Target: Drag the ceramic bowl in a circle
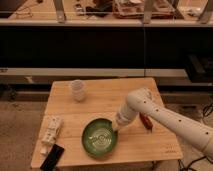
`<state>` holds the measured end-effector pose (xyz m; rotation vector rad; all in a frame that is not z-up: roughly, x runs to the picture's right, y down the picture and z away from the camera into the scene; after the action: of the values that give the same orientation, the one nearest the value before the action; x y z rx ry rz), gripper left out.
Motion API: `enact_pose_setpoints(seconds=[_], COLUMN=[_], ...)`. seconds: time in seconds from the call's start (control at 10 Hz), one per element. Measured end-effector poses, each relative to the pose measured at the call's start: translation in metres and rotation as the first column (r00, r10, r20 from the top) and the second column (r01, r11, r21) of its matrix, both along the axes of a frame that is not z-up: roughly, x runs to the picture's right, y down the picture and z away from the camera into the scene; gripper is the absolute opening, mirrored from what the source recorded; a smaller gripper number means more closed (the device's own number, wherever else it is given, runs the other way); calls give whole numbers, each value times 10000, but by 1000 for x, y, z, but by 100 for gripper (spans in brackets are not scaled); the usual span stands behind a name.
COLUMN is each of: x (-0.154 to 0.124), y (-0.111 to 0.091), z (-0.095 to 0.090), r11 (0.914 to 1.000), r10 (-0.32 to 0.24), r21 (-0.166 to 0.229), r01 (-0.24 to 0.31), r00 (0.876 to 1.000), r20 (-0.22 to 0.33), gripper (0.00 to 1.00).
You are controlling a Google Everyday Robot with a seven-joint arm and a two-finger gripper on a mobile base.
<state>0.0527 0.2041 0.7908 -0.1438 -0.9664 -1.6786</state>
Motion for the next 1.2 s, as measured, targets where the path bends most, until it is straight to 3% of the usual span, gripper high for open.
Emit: enact_pose_setpoints(seconds=[0.3, 0.6, 0.9, 1.2], x=[-35, -67, -73, -56], y=[-26, -52, -78, -102], z=[5, 25, 55, 86], r11=[9997, 9995, 9990, 9982], r10=[109, 187, 278, 486], r21=[211, 250, 331, 373], r01=[-121, -206, -290, -473], r00=[9985, 9970, 9989, 9981], r20=[528, 749, 376, -366], gripper=[0, 0, 0, 0])
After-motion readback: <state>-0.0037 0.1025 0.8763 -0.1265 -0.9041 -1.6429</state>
